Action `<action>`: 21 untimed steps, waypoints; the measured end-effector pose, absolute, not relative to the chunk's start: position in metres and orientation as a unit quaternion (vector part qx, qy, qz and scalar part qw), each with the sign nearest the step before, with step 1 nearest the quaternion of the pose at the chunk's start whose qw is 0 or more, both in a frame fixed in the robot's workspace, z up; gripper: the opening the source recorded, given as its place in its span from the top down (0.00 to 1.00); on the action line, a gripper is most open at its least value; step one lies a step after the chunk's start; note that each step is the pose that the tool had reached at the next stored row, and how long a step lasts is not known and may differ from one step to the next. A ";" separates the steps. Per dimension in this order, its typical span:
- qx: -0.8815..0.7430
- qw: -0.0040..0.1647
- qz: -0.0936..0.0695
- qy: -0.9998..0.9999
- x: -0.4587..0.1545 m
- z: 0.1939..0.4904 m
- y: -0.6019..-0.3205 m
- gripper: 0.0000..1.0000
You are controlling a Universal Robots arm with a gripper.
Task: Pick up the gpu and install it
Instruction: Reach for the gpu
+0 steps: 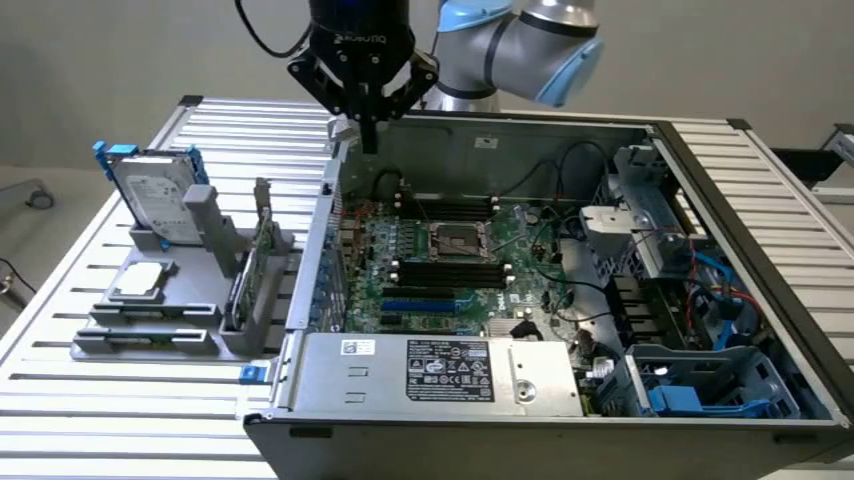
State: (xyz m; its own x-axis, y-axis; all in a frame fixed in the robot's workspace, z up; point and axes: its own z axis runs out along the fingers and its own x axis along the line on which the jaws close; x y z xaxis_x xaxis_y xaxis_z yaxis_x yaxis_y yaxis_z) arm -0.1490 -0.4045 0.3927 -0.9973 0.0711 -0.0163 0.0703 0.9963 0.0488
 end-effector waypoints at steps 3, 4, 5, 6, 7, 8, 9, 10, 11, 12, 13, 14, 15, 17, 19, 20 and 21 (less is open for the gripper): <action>0.035 0.008 0.024 0.999 -0.163 0.393 -0.403 0.89; 0.035 0.007 0.025 0.999 -0.167 0.393 -0.403 0.89; 0.035 0.007 0.025 0.999 -0.172 0.393 -0.403 0.89; 0.036 0.006 0.025 0.999 -0.177 0.393 -0.402 0.89; 0.035 0.005 0.025 0.999 -0.181 0.393 -0.402 0.89; 0.036 0.005 0.025 0.999 -0.185 0.393 -0.402 0.89; 0.036 0.004 0.025 0.999 -0.190 0.393 -0.401 0.89; 0.036 0.003 0.025 0.999 -0.194 0.393 -0.401 0.89; 0.036 0.003 0.025 0.999 -0.199 0.393 -0.401 0.89; 0.036 0.002 0.025 0.999 -0.204 0.393 -0.400 0.89; 0.036 0.001 0.026 0.999 -0.208 0.393 -0.400 0.89; 0.036 0.001 0.026 0.999 -0.213 0.393 -0.400 0.89; 0.036 0.000 0.026 0.999 -0.217 0.393 -0.399 0.89; 0.036 -0.001 0.026 0.999 -0.226 0.393 -0.399 0.89; 0.036 -0.002 0.026 0.999 -0.236 0.392 -0.398 0.89; 0.036 -0.002 0.026 0.999 -0.240 0.392 -0.398 0.89; 0.036 -0.003 0.026 0.999 -0.245 0.392 -0.397 0.89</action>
